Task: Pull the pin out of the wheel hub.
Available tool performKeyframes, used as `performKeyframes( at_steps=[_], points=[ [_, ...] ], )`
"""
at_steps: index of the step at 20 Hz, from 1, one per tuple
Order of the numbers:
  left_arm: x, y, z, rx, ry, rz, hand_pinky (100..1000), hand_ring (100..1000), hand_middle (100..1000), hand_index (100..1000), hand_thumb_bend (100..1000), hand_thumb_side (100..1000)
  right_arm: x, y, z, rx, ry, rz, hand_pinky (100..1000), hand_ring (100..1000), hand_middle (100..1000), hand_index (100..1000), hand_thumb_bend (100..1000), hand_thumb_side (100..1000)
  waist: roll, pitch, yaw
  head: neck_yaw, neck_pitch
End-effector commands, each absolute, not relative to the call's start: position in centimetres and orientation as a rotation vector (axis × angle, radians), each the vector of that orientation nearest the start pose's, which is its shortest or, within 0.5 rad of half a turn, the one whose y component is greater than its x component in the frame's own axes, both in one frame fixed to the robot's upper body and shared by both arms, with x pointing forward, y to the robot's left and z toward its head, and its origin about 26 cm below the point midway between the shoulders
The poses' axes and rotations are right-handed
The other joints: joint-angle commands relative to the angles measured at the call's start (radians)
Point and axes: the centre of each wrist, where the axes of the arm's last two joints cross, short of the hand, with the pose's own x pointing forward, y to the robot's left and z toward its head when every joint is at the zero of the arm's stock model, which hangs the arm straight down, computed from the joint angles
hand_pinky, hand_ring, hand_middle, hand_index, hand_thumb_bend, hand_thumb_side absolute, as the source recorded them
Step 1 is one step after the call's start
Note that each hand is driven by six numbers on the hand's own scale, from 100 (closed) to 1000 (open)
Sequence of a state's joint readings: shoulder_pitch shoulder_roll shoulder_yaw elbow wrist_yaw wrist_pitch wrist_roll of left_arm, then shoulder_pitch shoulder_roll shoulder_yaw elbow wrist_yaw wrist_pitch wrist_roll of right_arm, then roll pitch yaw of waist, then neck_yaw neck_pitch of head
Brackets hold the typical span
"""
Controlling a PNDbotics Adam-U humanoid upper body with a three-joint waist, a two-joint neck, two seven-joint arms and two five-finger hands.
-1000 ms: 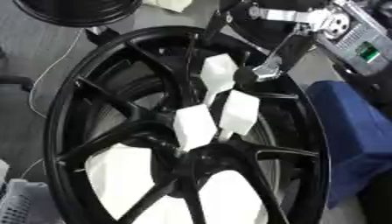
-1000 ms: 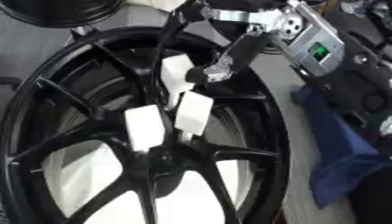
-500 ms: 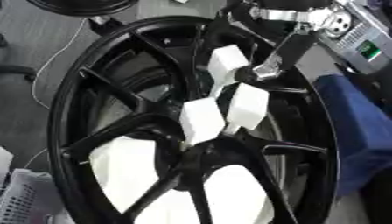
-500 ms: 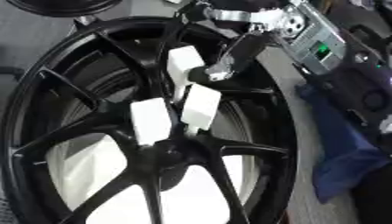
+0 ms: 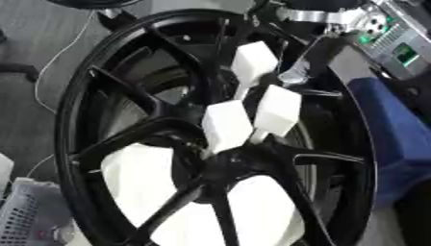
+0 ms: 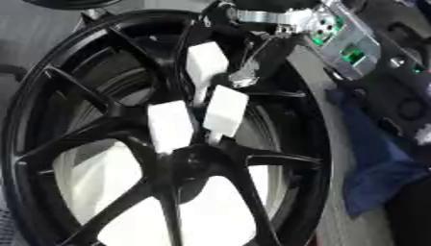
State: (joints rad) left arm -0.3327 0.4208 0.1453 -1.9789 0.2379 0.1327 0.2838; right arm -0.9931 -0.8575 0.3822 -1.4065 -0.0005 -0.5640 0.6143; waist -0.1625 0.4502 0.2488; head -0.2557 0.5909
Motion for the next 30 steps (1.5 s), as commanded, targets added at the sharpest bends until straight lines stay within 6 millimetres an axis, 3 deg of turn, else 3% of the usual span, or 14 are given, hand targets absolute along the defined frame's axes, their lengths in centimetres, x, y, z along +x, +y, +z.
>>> performKeyframes(
  at_steps=[1, 7, 12, 20, 30],
  points=[
    [29.7, 30.8, 23.7, 0.281, -2.240, 0.086, 749, 655, 596, 718, 329, 679, 40.0, -29.6, 34.9, 0.318, 1.905, -2.521, 773, 697, 586, 729, 371, 532, 0.007, -0.021, 0.000, 0.004, 0.001],
    [29.7, 30.8, 23.6, 0.281, -2.237, 0.087, 749, 655, 596, 718, 329, 679, 39.8, -29.6, 34.9, 0.292, 1.941, -2.524, 752, 643, 503, 655, 281, 497, 0.008, -0.025, -0.003, 0.007, -0.002],
    [29.7, 30.8, 23.6, 0.282, -2.235, 0.088, 749, 655, 595, 719, 329, 679, 39.8, -29.5, 34.7, 0.236, 2.015, -2.520, 732, 606, 462, 608, 100, 491, 0.009, -0.026, -0.003, 0.006, 0.000],
    [29.6, 30.9, 23.5, 0.284, -2.229, 0.086, 751, 656, 594, 720, 331, 679, 39.5, -29.2, 34.9, 0.157, 2.107, -2.522, 721, 583, 429, 565, 100, 520, 0.010, -0.030, -0.005, 0.005, 0.001],
    [29.6, 31.0, 23.3, 0.288, -2.223, 0.090, 751, 656, 594, 720, 333, 677, 38.9, -29.2, 35.9, 0.096, 2.192, -2.486, 698, 555, 369, 491, 100, 421, 0.016, -0.042, -0.010, -0.002, 0.002]
  ],
)
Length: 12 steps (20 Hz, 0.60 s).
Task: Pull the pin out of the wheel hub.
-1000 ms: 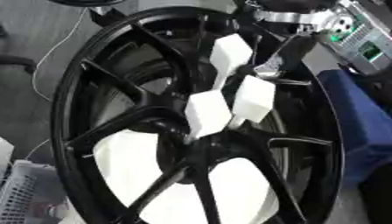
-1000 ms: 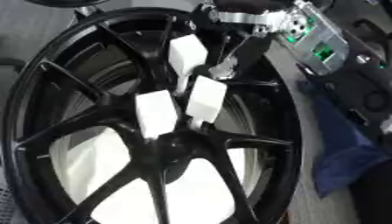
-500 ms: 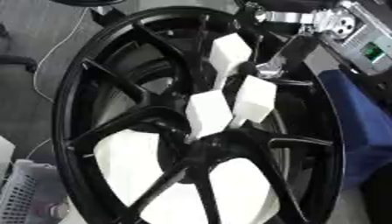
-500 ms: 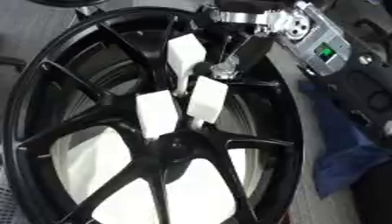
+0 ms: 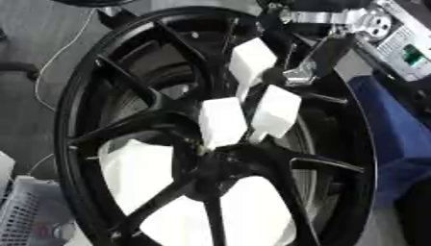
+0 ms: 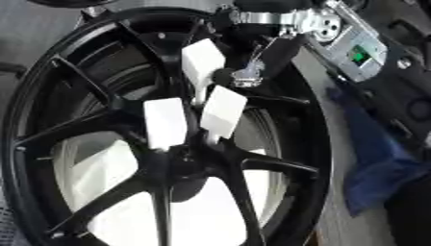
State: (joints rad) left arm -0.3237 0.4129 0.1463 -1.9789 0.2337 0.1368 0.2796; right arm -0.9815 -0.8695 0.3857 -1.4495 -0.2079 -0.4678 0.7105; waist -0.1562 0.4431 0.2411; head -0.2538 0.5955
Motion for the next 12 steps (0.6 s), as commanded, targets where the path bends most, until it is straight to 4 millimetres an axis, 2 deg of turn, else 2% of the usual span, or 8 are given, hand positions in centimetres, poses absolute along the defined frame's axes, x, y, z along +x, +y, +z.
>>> performKeyframes(
  at_steps=[1, 9, 10, 11, 12],
  points=[
    [29.6, 31.0, 23.3, 0.288, -2.222, 0.089, 751, 656, 594, 720, 333, 677, 38.8, -29.2, 36.1, 0.089, 2.202, -2.482, 697, 552, 365, 488, 100, 413, 0.010, -0.036, -0.003, -0.004, -0.002],
    [29.6, 31.0, 23.2, 0.291, -2.219, 0.080, 752, 656, 595, 722, 334, 677, 38.3, -29.4, 37.5, 0.014, 2.327, -2.431, 689, 537, 348, 477, 100, 386, 0.012, -0.040, -0.005, -0.008, -0.006],
    [29.6, 31.0, 23.2, 0.291, -2.219, 0.079, 752, 657, 595, 722, 341, 680, 38.2, -29.5, 37.7, 0.003, 2.348, -2.422, 688, 533, 346, 477, 100, 517, 0.012, -0.041, -0.006, -0.009, -0.008],
    [29.6, 31.0, 23.2, 0.291, -2.219, 0.077, 752, 657, 595, 722, 335, 676, 38.1, -29.7, 38.0, -0.006, 2.371, -2.411, 688, 532, 345, 477, 100, 386, 0.012, -0.042, -0.006, -0.011, -0.009],
    [29.6, 31.0, 23.2, 0.292, -2.218, 0.076, 752, 657, 595, 723, 335, 676, 38.0, -29.8, 38.4, -0.015, 2.393, -2.398, 688, 529, 346, 478, 100, 488, 0.013, -0.043, -0.007, -0.012, -0.011]
  ],
)
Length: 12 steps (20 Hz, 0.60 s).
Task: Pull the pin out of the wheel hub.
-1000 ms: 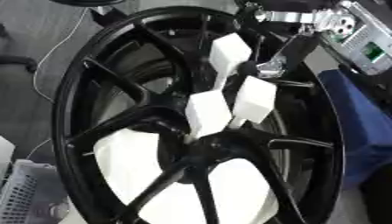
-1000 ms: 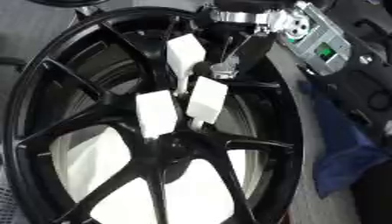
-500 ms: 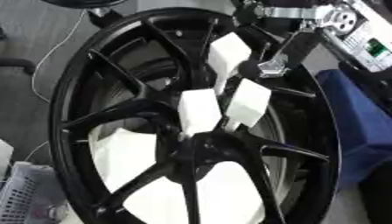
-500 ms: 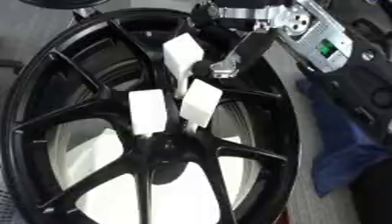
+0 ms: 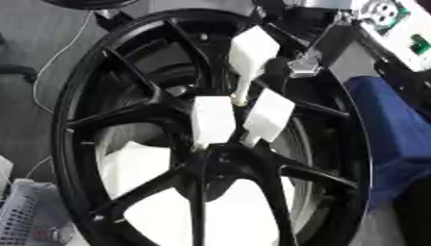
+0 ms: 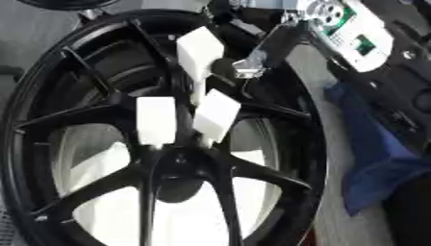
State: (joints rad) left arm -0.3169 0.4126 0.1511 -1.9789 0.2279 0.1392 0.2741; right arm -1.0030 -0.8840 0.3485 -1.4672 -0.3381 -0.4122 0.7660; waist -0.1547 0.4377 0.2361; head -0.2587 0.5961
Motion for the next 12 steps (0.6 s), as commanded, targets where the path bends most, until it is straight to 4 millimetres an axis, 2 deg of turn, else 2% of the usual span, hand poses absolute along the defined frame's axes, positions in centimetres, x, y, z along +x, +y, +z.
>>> performKeyframes(
  at_steps=[1, 6, 12],
  points=[
    [29.6, 31.0, 23.2, 0.292, -2.217, 0.076, 752, 657, 595, 723, 335, 676, 37.8, -29.9, 38.8, -0.023, 2.419, -2.383, 688, 528, 343, 478, 100, 387, 0.012, -0.039, -0.003, -0.008, -0.013],
    [29.5, 31.1, 23.0, 0.297, -2.211, 0.078, 752, 657, 595, 723, 336, 675, 37.2, -31.6, 40.4, -0.062, 2.566, -2.302, 689, 521, 341, 479, 100, 386, 0.017, -0.046, -0.012, -0.006, -0.011],
    [29.3, 31.6, 22.5, 0.324, -2.192, 0.096, 752, 656, 595, 723, 337, 671, 35.3, -36.4, 41.7, -0.001, 2.794, -2.150, 691, 518, 341, 481, 100, 360, 0.039, -0.065, -0.051, 0.024, 0.015]
  ],
)
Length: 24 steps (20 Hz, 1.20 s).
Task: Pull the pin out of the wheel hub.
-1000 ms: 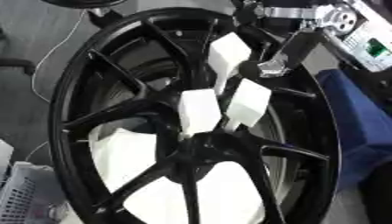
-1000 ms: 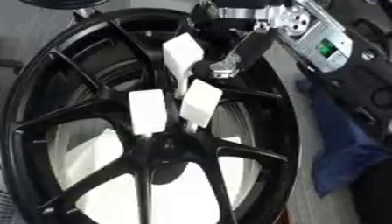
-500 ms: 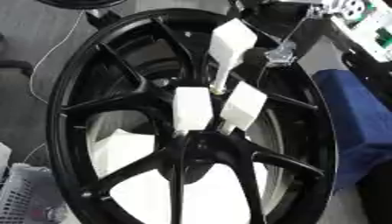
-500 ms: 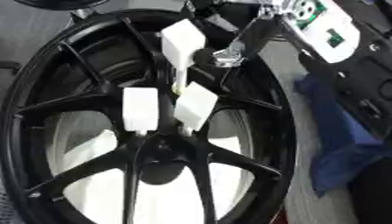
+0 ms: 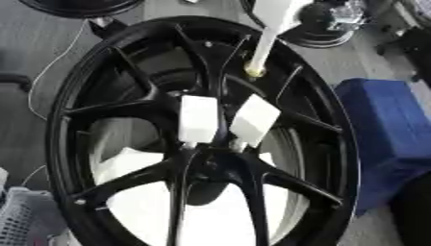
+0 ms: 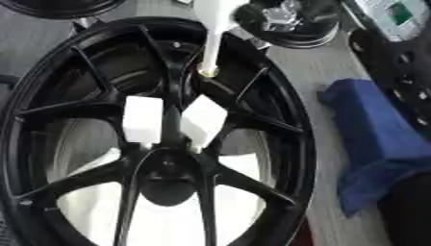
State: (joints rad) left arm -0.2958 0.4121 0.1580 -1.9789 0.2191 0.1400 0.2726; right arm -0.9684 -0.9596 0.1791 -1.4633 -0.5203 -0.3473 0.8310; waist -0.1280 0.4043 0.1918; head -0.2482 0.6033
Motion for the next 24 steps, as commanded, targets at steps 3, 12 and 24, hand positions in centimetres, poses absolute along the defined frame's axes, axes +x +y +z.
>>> performKeyframes(
  at_steps=[3, 12, 24],
  points=[
    [29.0, 32.1, 22.1, 0.358, -2.173, 0.116, 752, 655, 595, 723, 337, 670, 33.8, -40.2, 41.8, 0.081, 2.940, -2.044, 692, 519, 345, 485, 100, 335, 0.030, -0.043, -0.048, 0.050, 0.023],
    [28.5, 33.3, 21.5, 0.437, -2.158, 0.197, 750, 653, 594, 722, 334, 662, 26.5, -53.6, 36.2, 0.458, 3.389, -1.549, 696, 527, 365, 502, 100, 253, 0.094, -0.049, -0.145, 0.173, 0.037],
    [28.4, 33.4, 21.3, 0.446, -2.153, 0.237, 747, 652, 593, 723, 337, 663, 20.4, -56.2, 22.2, 1.369, 3.267, -1.637, 834, 802, 832, 923, 349, 509, 0.143, -0.041, -0.171, 0.243, 0.043]
  ],
)
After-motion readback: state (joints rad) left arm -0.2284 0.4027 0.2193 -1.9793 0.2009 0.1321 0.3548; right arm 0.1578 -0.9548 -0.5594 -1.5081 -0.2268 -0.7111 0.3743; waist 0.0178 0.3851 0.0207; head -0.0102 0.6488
